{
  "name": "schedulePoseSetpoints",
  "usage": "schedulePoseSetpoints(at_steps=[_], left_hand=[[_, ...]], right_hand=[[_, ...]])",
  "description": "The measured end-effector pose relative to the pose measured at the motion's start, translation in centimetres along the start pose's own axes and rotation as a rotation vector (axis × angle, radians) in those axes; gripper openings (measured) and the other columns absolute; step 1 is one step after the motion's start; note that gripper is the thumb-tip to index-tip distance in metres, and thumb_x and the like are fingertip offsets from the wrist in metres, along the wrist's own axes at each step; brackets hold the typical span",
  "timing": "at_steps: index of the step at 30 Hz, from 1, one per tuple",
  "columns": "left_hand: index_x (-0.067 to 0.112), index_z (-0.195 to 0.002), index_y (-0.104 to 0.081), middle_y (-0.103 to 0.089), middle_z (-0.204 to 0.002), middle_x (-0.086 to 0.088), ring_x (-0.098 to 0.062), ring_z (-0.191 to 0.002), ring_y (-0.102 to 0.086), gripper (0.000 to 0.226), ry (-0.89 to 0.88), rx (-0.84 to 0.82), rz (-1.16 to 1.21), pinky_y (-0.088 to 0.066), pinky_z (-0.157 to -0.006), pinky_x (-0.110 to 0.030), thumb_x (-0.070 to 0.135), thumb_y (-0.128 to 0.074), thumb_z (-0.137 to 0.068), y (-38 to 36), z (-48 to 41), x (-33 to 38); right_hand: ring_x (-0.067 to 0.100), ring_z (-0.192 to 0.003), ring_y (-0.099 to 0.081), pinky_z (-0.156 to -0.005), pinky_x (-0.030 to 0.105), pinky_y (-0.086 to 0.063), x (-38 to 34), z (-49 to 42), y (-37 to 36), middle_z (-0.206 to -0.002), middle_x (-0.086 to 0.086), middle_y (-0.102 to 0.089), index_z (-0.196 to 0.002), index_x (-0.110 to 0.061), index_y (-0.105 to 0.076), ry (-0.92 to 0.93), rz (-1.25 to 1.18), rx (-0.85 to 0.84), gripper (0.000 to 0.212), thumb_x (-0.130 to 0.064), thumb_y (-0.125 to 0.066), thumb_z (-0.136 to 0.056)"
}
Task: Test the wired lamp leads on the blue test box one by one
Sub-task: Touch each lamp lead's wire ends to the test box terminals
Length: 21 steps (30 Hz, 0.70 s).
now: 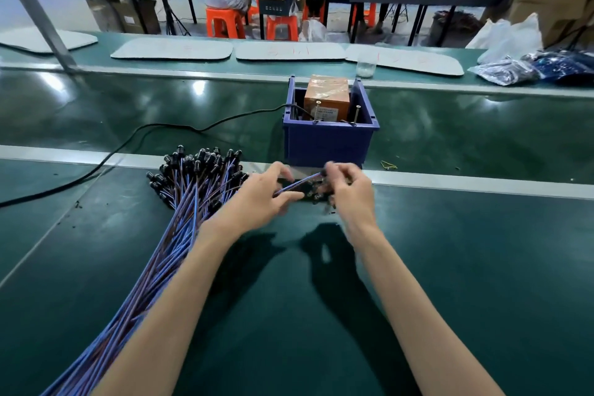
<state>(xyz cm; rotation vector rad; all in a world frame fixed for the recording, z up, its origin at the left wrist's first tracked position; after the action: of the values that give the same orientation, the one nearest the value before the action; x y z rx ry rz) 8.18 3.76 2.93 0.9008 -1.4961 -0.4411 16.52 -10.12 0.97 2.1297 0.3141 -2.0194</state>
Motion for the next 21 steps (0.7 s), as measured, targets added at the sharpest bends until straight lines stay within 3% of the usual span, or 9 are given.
schedulePoseSetpoints(at_steps=[2, 5, 7, 10, 13, 15, 17, 19, 21], left_hand=[[0.011, -0.088, -0.055, -0.049, -0.044, 0.01, -0.003, -0.037, -0.038, 0.01, 0.086, -0.077, 0.115, -0.03, -0.046, -0.02, 0.018, -0.061, -0.094, 0.7, 0.3, -2.0], [0.011, -0.077, -0.06, -0.041, -0.04, 0.011, -0.004, -0.039, -0.03, 0.02, 0.138, -0.054, 0.251, -0.025, -0.046, -0.024, 0.012, -0.056, -0.096, 2.9, 0.9, -3.4], [0.017, -0.073, -0.063, -0.046, -0.049, 0.01, -0.008, -0.048, -0.034, 0.022, 0.112, 0.041, 0.207, -0.028, -0.051, -0.026, 0.014, -0.058, -0.095, 4.4, 0.9, -3.1], [0.017, -0.078, -0.069, -0.055, -0.062, -0.006, -0.015, -0.059, -0.039, 0.015, 0.062, 0.116, 0.078, -0.033, -0.061, -0.029, 0.02, -0.063, -0.092, 5.1, 0.6, -1.7], [0.023, -0.083, -0.073, -0.061, -0.063, 0.008, -0.009, -0.06, -0.052, 0.01, -0.077, 0.141, -0.187, -0.037, -0.062, -0.027, 0.029, -0.067, -0.089, 4.7, 1.2, 1.4], [0.025, -0.087, -0.076, -0.067, -0.079, 0.009, -0.014, -0.083, -0.06, 0.012, -0.253, 0.092, -0.345, -0.043, -0.069, -0.029, 0.033, -0.067, -0.088, 3.0, 1.6, 4.3], [0.023, -0.085, -0.078, -0.065, -0.084, 0.003, -0.022, -0.091, -0.056, 0.016, -0.46, 0.048, -0.415, -0.04, -0.075, -0.033, 0.035, -0.067, -0.085, 1.0, 2.0, 6.9], [0.023, -0.076, -0.077, -0.063, -0.086, 0.002, -0.02, -0.094, -0.048, 0.017, -0.59, 0.117, -0.469, -0.031, -0.081, -0.035, 0.036, -0.067, -0.079, 0.1, 2.3, 8.6], [0.023, -0.07, -0.074, -0.063, -0.091, 0.003, -0.018, -0.1, -0.043, 0.009, -0.643, 0.249, -0.498, -0.025, -0.086, -0.039, 0.031, -0.073, -0.075, 0.4, 2.3, 9.0]], right_hand=[[0.004, -0.049, -0.063, -0.043, 0.018, -0.043, 0.3, -1.5, 3.3, -0.07, 0.0, -0.063, -0.082, -0.016, -0.046, -0.09, -0.251, 0.205, 0.022, -0.023, -0.042, -0.103], [0.011, -0.051, -0.065, -0.05, 0.02, -0.052, 1.9, -2.6, 7.4, -0.077, 0.011, -0.062, -0.085, -0.011, -0.039, -0.232, -0.775, 0.391, 0.025, -0.021, -0.031, -0.106], [0.011, -0.051, -0.061, -0.051, 0.023, -0.051, 3.2, -2.7, 8.4, -0.072, 0.009, -0.06, -0.085, -0.009, -0.041, -0.307, -0.969, 0.398, 0.029, -0.02, -0.026, -0.107], [0.006, -0.037, -0.037, -0.043, 0.017, -0.033, 3.4, -2.8, 8.9, -0.055, -0.005, -0.037, -0.079, -0.015, -0.041, -0.341, -1.116, 0.375, 0.033, -0.021, -0.024, -0.107], [0.002, -0.038, -0.025, -0.037, 0.012, -0.023, 0.7, -3.0, 8.8, -0.054, -0.008, -0.027, -0.089, -0.013, -0.05, -0.269, -0.841, 0.186, 0.02, -0.029, -0.048, -0.1], [0.0, -0.041, -0.026, -0.035, 0.01, -0.021, -1.4, -2.3, 6.7, -0.058, -0.008, -0.034, -0.094, -0.012, -0.056, -0.2, -0.456, -0.109, 0.027, -0.032, -0.068, -0.082], [-0.001, -0.044, -0.033, -0.038, 0.01, -0.025, -2.1, -0.5, 3.9, -0.061, -0.007, -0.049, -0.09, -0.013, -0.065, -0.167, -0.064, -0.395, 0.031, -0.03, -0.08, -0.069], [0.0, -0.051, -0.041, -0.043, 0.01, -0.029, -1.5, 1.8, 1.3, -0.061, -0.003, -0.057, -0.088, -0.015, -0.073, -0.168, 0.234, -0.617, 0.027, -0.029, -0.081, -0.067], [0.001, -0.055, -0.044, -0.046, 0.01, -0.03, -1.0, 3.4, -0.3, -0.063, 0.006, -0.059, -0.087, -0.016, -0.073, -0.186, 0.315, -0.736, 0.021, -0.028, -0.077, -0.07]])
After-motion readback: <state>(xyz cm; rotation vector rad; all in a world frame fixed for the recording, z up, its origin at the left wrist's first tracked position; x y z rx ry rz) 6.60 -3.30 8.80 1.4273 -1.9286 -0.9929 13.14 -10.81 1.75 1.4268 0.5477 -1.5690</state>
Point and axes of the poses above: each hand's wrist, its own z-axis away from the middle knuckle, its own y-axis out of the back of the hand, x = y × z, the point moved 8 cm from there along -z, towards the middle knuckle
